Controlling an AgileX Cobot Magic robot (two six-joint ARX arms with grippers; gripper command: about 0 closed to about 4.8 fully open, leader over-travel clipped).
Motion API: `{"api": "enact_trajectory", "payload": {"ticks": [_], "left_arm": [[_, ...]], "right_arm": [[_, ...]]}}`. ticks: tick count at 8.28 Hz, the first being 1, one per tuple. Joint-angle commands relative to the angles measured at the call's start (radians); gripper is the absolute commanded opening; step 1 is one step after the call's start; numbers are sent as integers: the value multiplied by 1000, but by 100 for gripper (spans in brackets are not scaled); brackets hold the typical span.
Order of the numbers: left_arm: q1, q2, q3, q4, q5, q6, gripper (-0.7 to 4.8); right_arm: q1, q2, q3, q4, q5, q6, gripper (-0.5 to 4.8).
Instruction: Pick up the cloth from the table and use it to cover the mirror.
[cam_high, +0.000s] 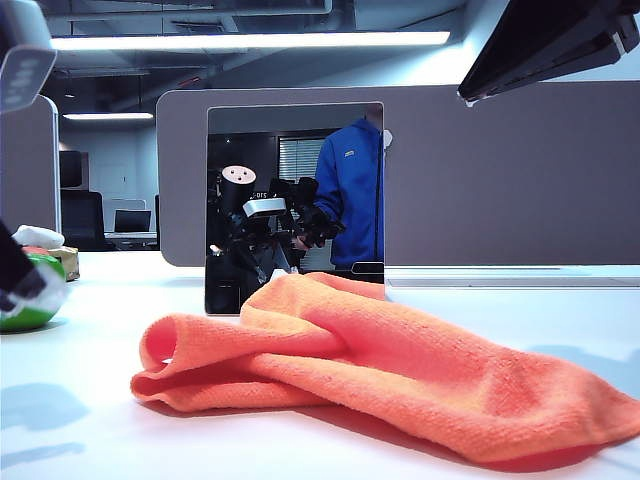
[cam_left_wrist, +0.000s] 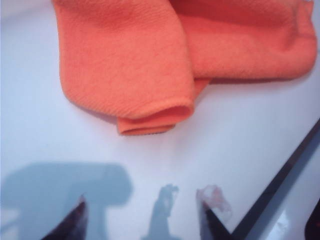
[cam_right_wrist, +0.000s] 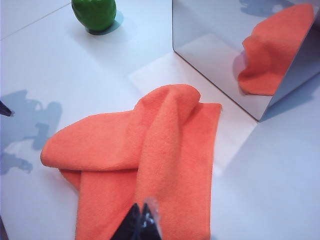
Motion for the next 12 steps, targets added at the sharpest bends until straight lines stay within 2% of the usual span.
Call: {"api": "enact_trajectory", "payload": {"ticks": [1, 3, 4, 7, 11, 12], "left_arm": [[-2, 153, -22, 267, 19, 96, 288], [-2, 197, -22, 309, 31, 116, 287], [-2, 269, -22, 394, -16, 124, 287], [-2, 401, -21, 494, -26, 124, 287], [-1, 495, -20, 616, -192, 124, 287], [-1, 525, -20, 725, -268, 122, 274]], "right_arm": [[0, 0, 5, 17, 0, -1, -1], [0, 0, 4, 17, 1, -1, -1], [0, 5, 4, 22, 0, -1, -1], [0, 25, 4, 50, 0, -1, -1], [0, 67, 4, 64, -8, -1, -1], [0, 69, 4, 66, -8, -1, -1]]}}
